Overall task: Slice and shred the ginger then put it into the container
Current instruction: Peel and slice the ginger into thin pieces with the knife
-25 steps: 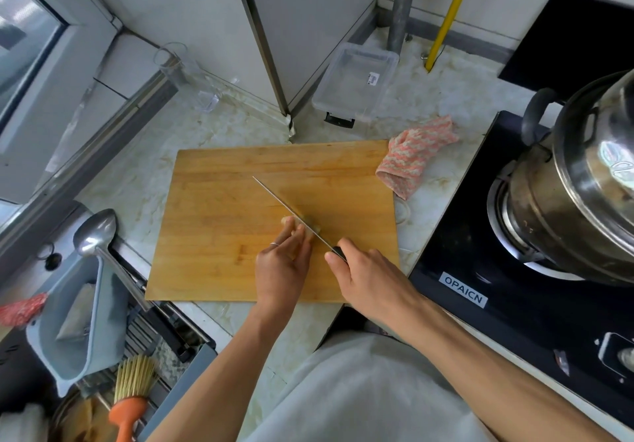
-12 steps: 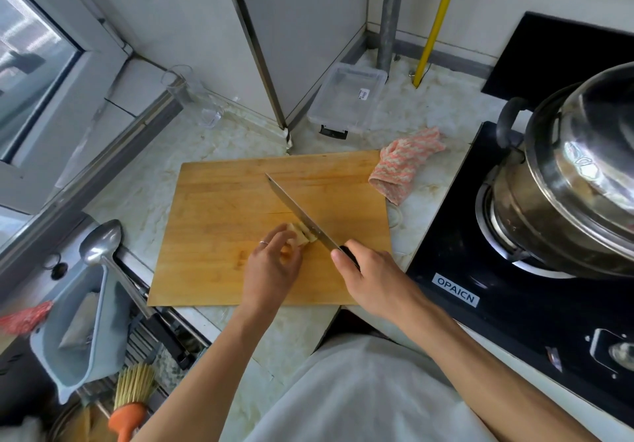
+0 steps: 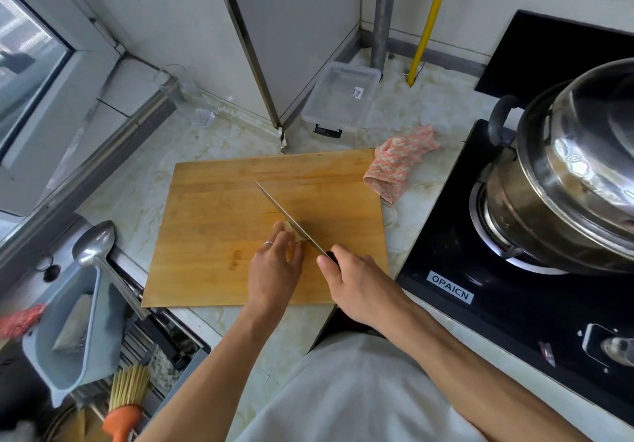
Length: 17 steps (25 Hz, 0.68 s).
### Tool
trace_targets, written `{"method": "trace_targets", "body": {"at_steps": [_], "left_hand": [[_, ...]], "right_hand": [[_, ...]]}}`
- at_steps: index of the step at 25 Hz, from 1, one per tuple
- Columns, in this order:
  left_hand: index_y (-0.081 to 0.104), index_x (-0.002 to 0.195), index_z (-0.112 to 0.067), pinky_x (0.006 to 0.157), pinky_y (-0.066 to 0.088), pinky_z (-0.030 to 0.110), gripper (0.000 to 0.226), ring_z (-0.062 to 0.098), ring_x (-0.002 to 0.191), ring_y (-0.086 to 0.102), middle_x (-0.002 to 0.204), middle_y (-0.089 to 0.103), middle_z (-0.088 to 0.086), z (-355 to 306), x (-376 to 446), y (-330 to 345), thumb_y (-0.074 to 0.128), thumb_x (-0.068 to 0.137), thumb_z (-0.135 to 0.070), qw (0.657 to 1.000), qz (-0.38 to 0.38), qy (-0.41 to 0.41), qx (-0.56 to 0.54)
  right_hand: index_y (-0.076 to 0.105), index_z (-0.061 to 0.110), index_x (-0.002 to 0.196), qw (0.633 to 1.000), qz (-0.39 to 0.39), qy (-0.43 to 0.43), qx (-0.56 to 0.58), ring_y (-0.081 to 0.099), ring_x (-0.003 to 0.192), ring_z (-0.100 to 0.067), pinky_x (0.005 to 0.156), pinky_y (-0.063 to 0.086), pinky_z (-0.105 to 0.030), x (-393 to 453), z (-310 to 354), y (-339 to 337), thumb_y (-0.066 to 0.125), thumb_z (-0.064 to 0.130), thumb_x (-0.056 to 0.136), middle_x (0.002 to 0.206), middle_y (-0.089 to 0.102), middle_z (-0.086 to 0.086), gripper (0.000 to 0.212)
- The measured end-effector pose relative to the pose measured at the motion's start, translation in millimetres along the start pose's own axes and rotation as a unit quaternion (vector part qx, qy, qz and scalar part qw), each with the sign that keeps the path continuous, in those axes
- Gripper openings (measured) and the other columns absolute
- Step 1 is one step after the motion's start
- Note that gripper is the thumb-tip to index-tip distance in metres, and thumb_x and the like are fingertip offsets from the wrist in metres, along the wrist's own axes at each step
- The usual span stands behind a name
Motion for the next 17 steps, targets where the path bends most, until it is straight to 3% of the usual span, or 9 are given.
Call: {"method": "trace_targets", "body": {"at_steps": [4,9,13,17], "left_hand": [[0.066,0.093,-0.010,0.050,0.049,0.034,0.027,0.035,0.064,0.066,0.134,0.063,0.000,8,2,7,0.053,0.090,-0.033,1.000,0.007,0.011,0.001],[0.068,0.098,-0.008,0.050,0.053,0.039,0.038,0.038,0.067,0.069,0.139,0.059,0.009,10,0,7,0.046,0.091,-0.039,1.000,-0.001,0.015,-0.005],[0.066,0.105,-0.011,0.052,0.050,0.035,0.026,0.035,0.069,0.069,0.140,0.059,0.002,12,0,8,0.055,0.095,-0.032,1.000,0.024,0.008,0.002],[0.060,0.113,-0.013,0.056,0.055,0.036,0.022,0.032,0.075,0.071,0.122,0.070,0.006,7,0,-2,0.067,0.093,-0.019,1.000,0.006,-0.002,-0.029]], "right_hand": [[0.035,0.020,0.092,1.000,0.006,-0.012,-0.028,0.047,0.084,-0.028,0.063,0.032,-0.035,6,7,4,0.026,0.047,0.107,0.077,0.046,-0.001,0.032],[0.034,0.020,0.094,0.999,0.003,-0.008,-0.043,0.047,0.079,-0.030,0.063,0.032,-0.036,22,3,10,0.025,0.048,0.107,0.074,0.041,0.000,0.032],[0.033,0.020,0.093,0.997,-0.020,-0.041,-0.064,0.046,0.070,-0.030,0.058,0.030,-0.036,19,2,16,0.027,0.045,0.107,0.067,0.041,0.001,0.030],[0.033,0.019,0.090,0.995,-0.036,-0.048,-0.084,0.047,0.063,-0.031,0.046,0.024,-0.036,18,-7,5,0.027,0.046,0.107,0.064,0.045,-0.003,0.033]]}}
Point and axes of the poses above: each hand's wrist, its own x-axis towards the middle knuckle, its own y-axis out of the palm, z = x × y, the point moved 4 cm from there along x, towards the middle knuckle
